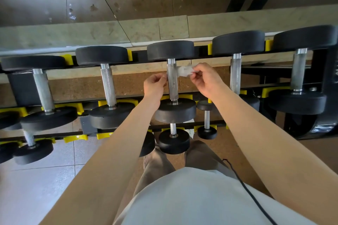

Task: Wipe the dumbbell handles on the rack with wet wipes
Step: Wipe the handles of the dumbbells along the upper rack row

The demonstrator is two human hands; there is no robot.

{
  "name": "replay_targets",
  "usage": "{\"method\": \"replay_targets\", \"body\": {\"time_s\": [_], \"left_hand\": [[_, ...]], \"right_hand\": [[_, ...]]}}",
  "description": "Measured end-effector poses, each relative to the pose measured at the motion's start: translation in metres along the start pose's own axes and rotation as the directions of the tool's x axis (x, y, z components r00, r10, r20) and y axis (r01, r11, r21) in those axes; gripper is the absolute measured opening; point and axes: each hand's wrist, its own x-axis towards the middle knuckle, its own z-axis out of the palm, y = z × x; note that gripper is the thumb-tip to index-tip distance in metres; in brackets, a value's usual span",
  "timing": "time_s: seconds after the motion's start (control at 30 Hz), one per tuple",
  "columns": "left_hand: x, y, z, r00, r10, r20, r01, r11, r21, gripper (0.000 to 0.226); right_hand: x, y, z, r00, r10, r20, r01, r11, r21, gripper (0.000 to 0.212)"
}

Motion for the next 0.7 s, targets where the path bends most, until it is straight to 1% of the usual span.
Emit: {"method": "replay_targets", "body": {"time_s": [0.1, 0.2, 0.27, 0.33, 0.4, 0.47, 0.5, 0.57, 0.63, 0.7], "left_hand": [[0.000, -0.001, -0.010, 1.000, 0.015, -0.011, -0.014, 0.998, 0.061, 0.007], [0.002, -0.007, -0.031, 0.999, -0.006, -0.050, 0.008, 0.999, 0.036, 0.005], [0.003, -0.009, -0.037, 0.998, -0.014, -0.059, 0.015, 1.000, 0.017, 0.004], [0.002, -0.009, -0.033, 0.998, -0.002, -0.057, 0.005, 0.999, 0.052, 0.012], [0.000, -0.006, -0.023, 0.999, 0.028, 0.016, -0.030, 0.990, 0.139, 0.007], [0.000, -0.008, -0.019, 0.991, 0.057, 0.119, -0.085, 0.967, 0.239, 0.004], [0.000, -0.009, -0.020, 0.985, 0.071, 0.155, -0.114, 0.950, 0.291, 0.004], [0.001, -0.011, -0.029, 0.974, 0.117, 0.194, -0.186, 0.902, 0.390, 0.003], [0.002, -0.012, -0.045, 0.967, 0.152, 0.204, -0.232, 0.854, 0.466, 0.007], [0.005, -0.012, -0.061, 0.961, 0.174, 0.213, -0.263, 0.813, 0.520, 0.011]], "right_hand": [[0.000, 0.005, -0.007, 1.000, 0.007, -0.012, -0.008, 0.992, -0.123, 0.013], [-0.002, 0.020, 0.002, 0.999, 0.041, 0.035, -0.030, 0.956, -0.291, 0.014], [-0.005, 0.026, 0.008, 0.997, 0.048, 0.063, -0.024, 0.942, -0.334, 0.016], [-0.008, 0.025, 0.004, 0.998, 0.036, 0.052, -0.016, 0.938, -0.348, 0.015], [-0.010, 0.018, -0.012, 1.000, 0.020, 0.004, -0.017, 0.934, -0.356, 0.014], [-0.011, 0.010, -0.029, 0.999, -0.004, -0.046, -0.016, 0.911, -0.412, 0.018], [-0.011, 0.009, -0.035, 0.998, -0.016, -0.055, -0.011, 0.884, -0.467, 0.021], [-0.012, 0.014, -0.036, 0.999, -0.028, -0.033, 0.002, 0.789, -0.614, 0.025], [-0.012, 0.024, -0.025, 1.000, -0.014, 0.025, 0.028, 0.668, -0.744, 0.019], [-0.013, 0.031, -0.014, 0.997, 0.002, 0.079, 0.064, 0.548, -0.834, 0.015]]}}
